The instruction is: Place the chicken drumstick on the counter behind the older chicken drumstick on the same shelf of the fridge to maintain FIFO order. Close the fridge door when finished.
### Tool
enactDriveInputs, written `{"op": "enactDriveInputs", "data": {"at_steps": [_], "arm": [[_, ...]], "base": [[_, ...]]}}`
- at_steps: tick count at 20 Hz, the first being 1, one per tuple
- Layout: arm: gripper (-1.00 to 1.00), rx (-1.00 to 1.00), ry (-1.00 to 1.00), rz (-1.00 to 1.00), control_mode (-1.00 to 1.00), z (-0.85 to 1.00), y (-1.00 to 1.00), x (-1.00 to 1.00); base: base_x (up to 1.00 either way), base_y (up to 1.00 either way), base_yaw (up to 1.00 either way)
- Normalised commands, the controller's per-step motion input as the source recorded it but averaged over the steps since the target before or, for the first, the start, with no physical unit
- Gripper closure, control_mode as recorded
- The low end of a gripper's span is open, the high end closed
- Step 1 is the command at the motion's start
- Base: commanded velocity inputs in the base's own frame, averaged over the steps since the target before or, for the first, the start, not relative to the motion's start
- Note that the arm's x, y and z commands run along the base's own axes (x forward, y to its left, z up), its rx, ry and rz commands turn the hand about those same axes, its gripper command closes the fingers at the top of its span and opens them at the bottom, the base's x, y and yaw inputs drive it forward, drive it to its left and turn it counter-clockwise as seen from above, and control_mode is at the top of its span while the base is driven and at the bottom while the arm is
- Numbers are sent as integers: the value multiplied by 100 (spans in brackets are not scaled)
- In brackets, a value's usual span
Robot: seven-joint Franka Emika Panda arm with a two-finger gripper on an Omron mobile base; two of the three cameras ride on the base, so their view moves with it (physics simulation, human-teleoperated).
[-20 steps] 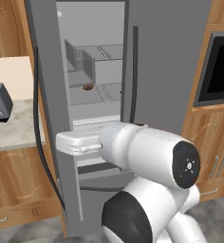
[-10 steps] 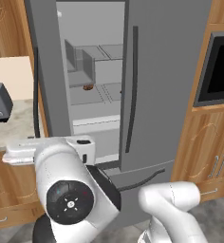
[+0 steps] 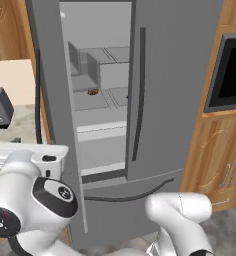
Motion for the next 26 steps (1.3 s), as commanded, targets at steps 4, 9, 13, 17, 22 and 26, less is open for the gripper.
{"op": "enactDriveInputs", "data": {"at_steps": [4,9,13,17,22,26], "arm": [[-100,0,-7,-20,-100,-37,13,83],[-100,0,-1,-16,-100,-24,13,65],[-100,0,3,-18,-100,-3,-12,31],[-100,1,2,-15,-100,0,-79,1],[-100,3,0,-8,-100,3,-100,2],[-100,3,-1,0,-100,16,-92,34]], "base": [[0,0,0],[0,0,0],[0,0,0],[0,0,0],[0,0,0],[0,0,0]]}}
